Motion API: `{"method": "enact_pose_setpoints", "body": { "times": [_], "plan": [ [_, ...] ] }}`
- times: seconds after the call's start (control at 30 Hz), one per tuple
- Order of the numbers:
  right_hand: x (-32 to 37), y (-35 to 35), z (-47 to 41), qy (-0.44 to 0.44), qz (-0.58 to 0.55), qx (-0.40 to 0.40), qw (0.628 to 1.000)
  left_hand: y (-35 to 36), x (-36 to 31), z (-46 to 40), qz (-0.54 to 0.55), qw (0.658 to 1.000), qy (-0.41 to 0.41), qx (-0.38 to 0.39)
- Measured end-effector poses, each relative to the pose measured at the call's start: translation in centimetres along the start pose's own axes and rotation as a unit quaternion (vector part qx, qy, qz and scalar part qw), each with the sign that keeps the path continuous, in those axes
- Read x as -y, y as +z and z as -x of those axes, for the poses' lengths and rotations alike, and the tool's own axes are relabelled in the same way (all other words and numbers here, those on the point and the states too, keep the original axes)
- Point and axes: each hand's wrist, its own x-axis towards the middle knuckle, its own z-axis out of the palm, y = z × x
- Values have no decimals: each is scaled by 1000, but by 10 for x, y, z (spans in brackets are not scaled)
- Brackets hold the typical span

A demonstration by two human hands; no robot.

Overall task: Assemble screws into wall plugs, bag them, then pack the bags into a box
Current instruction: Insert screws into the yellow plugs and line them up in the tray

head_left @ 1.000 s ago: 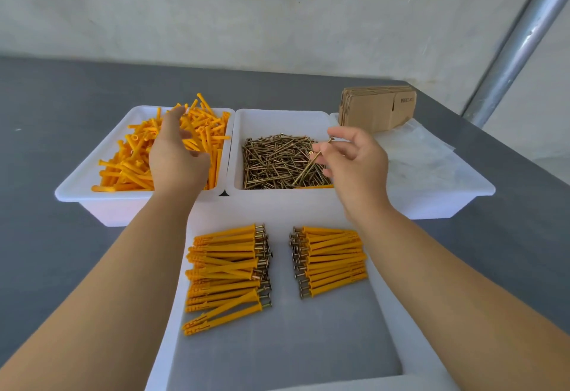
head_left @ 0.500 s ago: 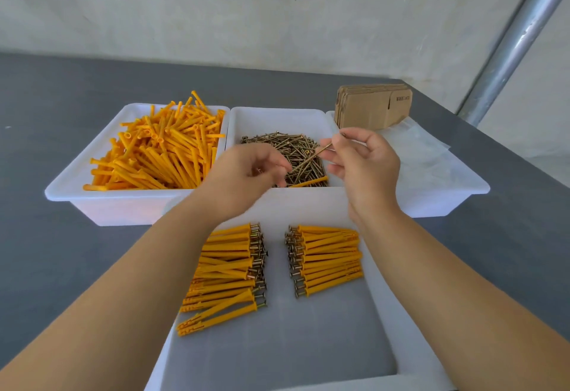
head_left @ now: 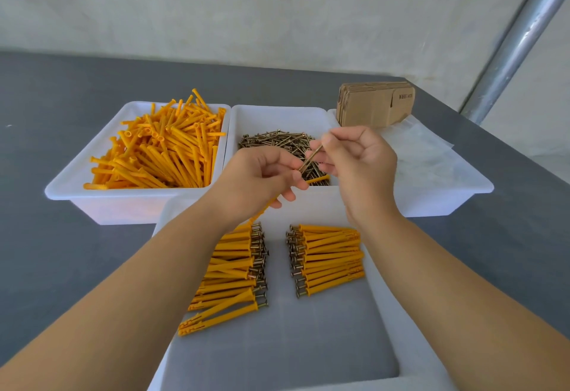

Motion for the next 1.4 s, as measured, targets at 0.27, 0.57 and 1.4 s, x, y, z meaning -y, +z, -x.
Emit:
{"method": "enact_pose_setpoints", "body": {
  "times": [0.27, 0.57, 1.4],
  "plan": [
    [2, -3, -1, -39, 113, 42, 992, 1, -2, 1, 38, 997, 61, -20],
    [-3, -22, -16, -18, 100, -95, 990, 22, -2, 4, -113, 986, 119, -13],
    [-25, -6, -53, 102, 429, 124, 889, 8, 18, -16, -383, 893, 110, -210]
  ]
}}
